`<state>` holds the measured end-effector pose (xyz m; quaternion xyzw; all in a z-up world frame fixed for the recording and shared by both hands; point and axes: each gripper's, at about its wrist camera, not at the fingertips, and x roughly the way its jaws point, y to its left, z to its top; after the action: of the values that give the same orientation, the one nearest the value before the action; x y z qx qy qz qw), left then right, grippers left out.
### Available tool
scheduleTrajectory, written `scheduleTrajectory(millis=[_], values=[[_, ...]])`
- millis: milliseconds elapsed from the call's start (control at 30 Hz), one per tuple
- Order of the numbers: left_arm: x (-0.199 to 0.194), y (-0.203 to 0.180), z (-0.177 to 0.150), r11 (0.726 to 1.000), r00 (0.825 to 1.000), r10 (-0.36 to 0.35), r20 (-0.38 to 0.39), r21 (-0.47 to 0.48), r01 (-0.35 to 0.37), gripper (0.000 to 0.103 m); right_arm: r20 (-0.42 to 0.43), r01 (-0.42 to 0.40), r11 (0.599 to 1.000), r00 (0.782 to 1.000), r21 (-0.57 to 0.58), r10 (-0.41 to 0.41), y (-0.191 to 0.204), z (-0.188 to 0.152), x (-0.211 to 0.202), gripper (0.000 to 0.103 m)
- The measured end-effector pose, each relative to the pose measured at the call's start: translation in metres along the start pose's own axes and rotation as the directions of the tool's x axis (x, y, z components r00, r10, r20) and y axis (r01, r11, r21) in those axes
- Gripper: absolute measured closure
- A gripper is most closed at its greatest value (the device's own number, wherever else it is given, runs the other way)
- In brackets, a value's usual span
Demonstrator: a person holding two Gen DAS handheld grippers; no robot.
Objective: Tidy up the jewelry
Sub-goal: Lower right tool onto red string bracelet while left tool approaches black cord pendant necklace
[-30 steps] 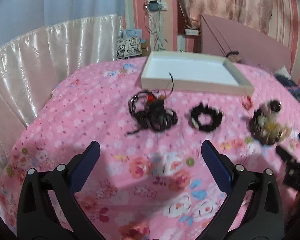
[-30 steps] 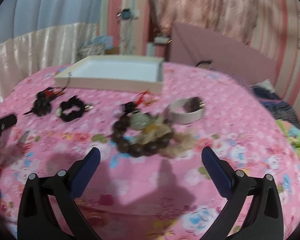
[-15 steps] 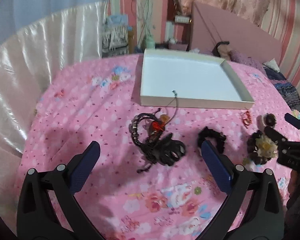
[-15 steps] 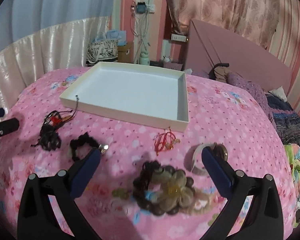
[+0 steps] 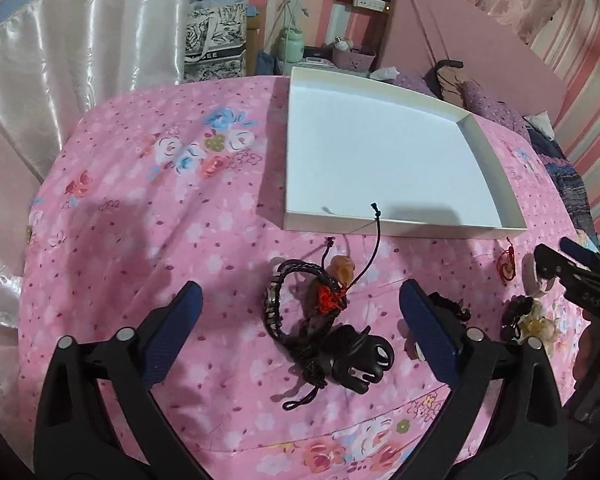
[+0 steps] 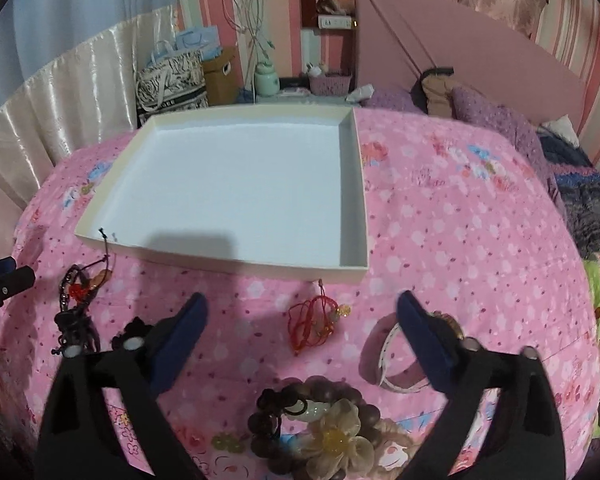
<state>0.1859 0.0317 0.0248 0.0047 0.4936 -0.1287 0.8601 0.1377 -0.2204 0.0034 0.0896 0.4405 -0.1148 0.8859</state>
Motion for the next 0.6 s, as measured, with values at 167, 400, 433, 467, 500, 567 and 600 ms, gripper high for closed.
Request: scheduleTrajectory(millis=[167,400,433,467,500,567,600], values=[[0.014,-0.001,-0.007,0.999,0.999,0.041,-0.032,0.027,-0.04,0.029,-0.051,-0.004,1.0,0.999,0.002,0.004,-0.001,-0.009,0.019,0.037],[0.028,0.005,-0.011,0.998,0.996,0.061,-0.061,0.032,-0.059,0.035,-0.076,0.011,1.0,0.997,-0.011,-0.012,0.001,-0.011,0.028,0.044],[0.029,0.005,-0.011,0.998,0.996,0.06,-0.065,0.034,-0.058,0.036,-0.083,0.014,1.0,0.996,-0.014,-0.015,0.002,-0.011,0.031,0.044],[0.031,0.005,-0.011,0.997,0.996,0.064,-0.067,0.039,-0.061,0.039,-0.089,0.013,1.0,0.996,-0.011,-0.013,0.001,-0.01,0.034,0.044],[0.033,0.005,-0.011,0.997,0.995,0.07,-0.067,0.043,-0.067,0.041,-0.093,0.009,1.0,0.996,-0.005,-0.01,0.001,-0.01,0.036,0.044],[0.036,0.006,-0.012,0.997,0.995,0.069,-0.07,0.049,-0.066,0.041,-0.109,0.01,1.0,0.994,0.0,-0.01,0.0,-0.01,0.045,0.044],[0.038,0.006,-0.013,0.997,0.995,0.066,-0.075,0.049,-0.062,0.042,-0.115,0.009,1.0,0.993,0.002,-0.009,0.0,-0.01,0.048,0.046]])
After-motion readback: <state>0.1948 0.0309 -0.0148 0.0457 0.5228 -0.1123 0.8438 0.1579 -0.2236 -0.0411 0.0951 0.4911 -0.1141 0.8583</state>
